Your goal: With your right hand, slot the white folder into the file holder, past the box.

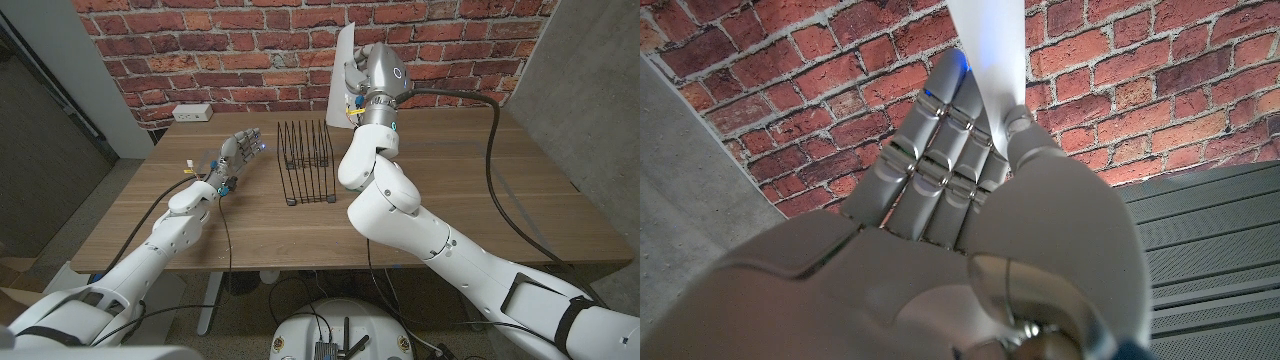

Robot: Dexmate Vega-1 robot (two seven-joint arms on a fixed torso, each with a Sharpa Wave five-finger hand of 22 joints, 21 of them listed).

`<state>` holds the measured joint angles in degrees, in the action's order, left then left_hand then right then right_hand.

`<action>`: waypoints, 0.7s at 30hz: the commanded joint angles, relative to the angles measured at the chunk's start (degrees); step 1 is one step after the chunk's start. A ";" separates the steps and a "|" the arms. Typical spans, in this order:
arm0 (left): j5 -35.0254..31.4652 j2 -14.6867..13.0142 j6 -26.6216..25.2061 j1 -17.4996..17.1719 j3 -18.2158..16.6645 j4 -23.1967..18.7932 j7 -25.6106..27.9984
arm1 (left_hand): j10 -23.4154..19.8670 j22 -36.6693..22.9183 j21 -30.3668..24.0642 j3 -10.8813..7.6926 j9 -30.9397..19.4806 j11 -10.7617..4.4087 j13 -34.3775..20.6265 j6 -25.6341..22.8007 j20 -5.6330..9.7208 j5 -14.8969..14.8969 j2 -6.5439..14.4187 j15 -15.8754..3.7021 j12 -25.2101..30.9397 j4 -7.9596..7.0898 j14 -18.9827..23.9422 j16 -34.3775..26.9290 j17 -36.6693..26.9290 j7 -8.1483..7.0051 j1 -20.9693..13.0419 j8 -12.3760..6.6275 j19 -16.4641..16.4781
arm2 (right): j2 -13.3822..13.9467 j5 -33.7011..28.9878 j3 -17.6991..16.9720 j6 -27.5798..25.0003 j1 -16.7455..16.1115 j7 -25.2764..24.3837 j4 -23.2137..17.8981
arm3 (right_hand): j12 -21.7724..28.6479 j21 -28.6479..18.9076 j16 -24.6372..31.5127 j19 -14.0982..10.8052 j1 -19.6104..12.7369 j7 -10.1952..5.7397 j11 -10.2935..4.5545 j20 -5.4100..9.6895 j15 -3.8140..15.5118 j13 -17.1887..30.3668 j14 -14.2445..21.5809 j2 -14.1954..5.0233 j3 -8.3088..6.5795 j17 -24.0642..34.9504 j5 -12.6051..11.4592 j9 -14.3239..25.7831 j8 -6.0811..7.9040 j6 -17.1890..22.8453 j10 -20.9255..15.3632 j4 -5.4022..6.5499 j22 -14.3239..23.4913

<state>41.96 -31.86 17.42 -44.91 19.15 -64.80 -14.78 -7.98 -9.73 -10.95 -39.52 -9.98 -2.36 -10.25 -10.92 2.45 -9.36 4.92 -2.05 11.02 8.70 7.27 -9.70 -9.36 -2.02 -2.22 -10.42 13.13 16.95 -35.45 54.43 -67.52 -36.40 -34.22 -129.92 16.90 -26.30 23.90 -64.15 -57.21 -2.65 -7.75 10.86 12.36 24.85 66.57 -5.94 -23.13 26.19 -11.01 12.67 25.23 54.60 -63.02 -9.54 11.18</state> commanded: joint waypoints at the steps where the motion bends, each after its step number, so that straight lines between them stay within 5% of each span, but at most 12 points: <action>1: 0.19 0.35 0.35 -0.15 0.00 0.36 -0.19 | -0.52 -0.18 -0.17 -0.66 -0.33 0.22 -0.11 -0.61 2.94 -0.39 1.42 -2.57 0.11 0.00 0.52 -0.22 -0.03 -0.10 -0.09 -0.16 0.53 | -0.12 -0.19 -0.04 -0.57 -0.16 -0.17 -0.27 | -0.35 -0.32 -0.33 0.18 -0.61 -0.15 -0.22 0.06 0.38 0.36 0.06 0.11 -0.46 0.22 -0.26 0.21 0.05 0.48 -0.45 -0.05 0.17; 21: 0.32 0.18 0.33 -0.93 -0.21 -0.47 0.34 | -0.54 -0.18 -0.17 -0.68 -0.33 0.15 -0.11 -0.63 2.97 -0.39 1.42 -2.49 0.11 0.01 0.52 -0.22 -0.02 -0.10 -0.09 -0.17 0.55 | 0.90 -1.81 -0.46 0.10 0.88 -0.49 -0.54 | -0.59 -0.72 -0.59 0.37 -0.49 -0.07 -0.17 0.10 0.34 0.48 0.10 0.16 -0.51 0.41 -0.28 0.22 -0.11 0.44 -0.65 0.00 0.13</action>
<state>42.23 -31.62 17.73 -45.59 19.04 -64.95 -14.71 -7.98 -9.73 -10.95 -40.01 -9.98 -2.36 -10.25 -10.92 2.45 -9.36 4.92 -2.05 11.02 8.70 7.27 -9.70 -9.36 -2.02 -2.22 -10.42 13.13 17.37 -36.28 54.19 -67.79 -36.09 -34.69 -130.17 16.24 -26.51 23.51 -64.16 -57.06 -2.74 -7.78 10.85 12.48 25.12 66.43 -5.79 -23.11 26.45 -10.84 12.66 25.17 54.51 -63.04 -9.53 11.19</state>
